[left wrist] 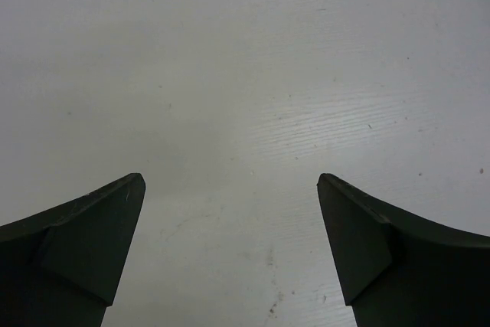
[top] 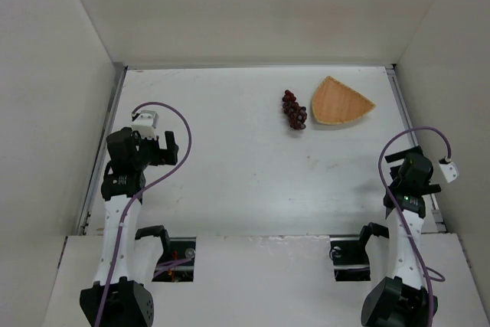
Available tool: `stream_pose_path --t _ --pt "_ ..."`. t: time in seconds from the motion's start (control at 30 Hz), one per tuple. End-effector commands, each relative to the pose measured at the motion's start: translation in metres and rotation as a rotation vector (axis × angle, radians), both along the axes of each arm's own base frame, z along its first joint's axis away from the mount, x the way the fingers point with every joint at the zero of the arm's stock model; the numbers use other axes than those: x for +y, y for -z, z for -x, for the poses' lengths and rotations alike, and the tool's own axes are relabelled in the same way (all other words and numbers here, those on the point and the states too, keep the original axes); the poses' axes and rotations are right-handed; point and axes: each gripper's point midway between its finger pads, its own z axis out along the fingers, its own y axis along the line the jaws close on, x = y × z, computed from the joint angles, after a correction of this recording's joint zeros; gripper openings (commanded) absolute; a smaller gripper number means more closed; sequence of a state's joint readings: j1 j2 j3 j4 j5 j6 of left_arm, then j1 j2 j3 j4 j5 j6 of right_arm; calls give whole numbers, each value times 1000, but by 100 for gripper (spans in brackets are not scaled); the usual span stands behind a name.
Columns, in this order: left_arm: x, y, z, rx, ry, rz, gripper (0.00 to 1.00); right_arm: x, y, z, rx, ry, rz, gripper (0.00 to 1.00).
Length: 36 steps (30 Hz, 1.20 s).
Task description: Place and organize the fake fruits in the fruit bowl
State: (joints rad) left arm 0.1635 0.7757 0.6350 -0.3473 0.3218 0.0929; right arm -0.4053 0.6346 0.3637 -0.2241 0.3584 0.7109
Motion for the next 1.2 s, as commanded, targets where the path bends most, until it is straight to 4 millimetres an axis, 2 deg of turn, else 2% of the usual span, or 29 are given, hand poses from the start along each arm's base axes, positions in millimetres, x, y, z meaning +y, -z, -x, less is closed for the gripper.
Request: stream_pose_path --t 0.0,0.27,0.33,0.4,0.47,0.53,0.57,0.63,0.7,0.8,0.93,1.03,1.1,1.17 --pt "0 -20 -5 -72 -2 6 100 -1 -10 -4 -26 -12 20 100" --pt "-6 -5 -3 -65 41 -15 100 4 -20 -11 -28 -56 61 100" --pt "-8 -1 -2 -59 59 -17 100 22 -31 -28 -52 -150 84 100" --pt "-12 3 -2 -55 80 -14 100 66 -48 -62 -69 -367 154 100" --pt "-14 5 -3 -57 97 -13 100 134 -61 -97 -56 -652 275 100" --pt "-15 3 -5 -67 105 -11 100 206 -69 -124 -21 -921 410 100" --pt "-15 3 -6 -70 105 -12 100 235 -71 -136 0 -1031 456 100" --pt "-15 1 -6 -77 108 -19 100 279 -69 -156 40 -1180 481 100" --pt "-13 2 -5 -81 105 -35 100 301 -64 -186 101 -1228 465 100" --pt "-10 4 -2 -86 101 -50 100 307 -49 -226 233 -1202 450 100" --pt "-8 2 -1 -98 91 -52 100 305 -23 -261 420 -1171 485 100" --pt "-5 1 -1 -101 78 -49 100 307 0 -271 531 -1206 501 100" --pt "-4 1 -1 -101 71 -48 100 308 15 -271 579 -1225 495 100" --pt "-2 0 -1 -102 66 -50 100 301 27 -269 630 -1214 481 100"
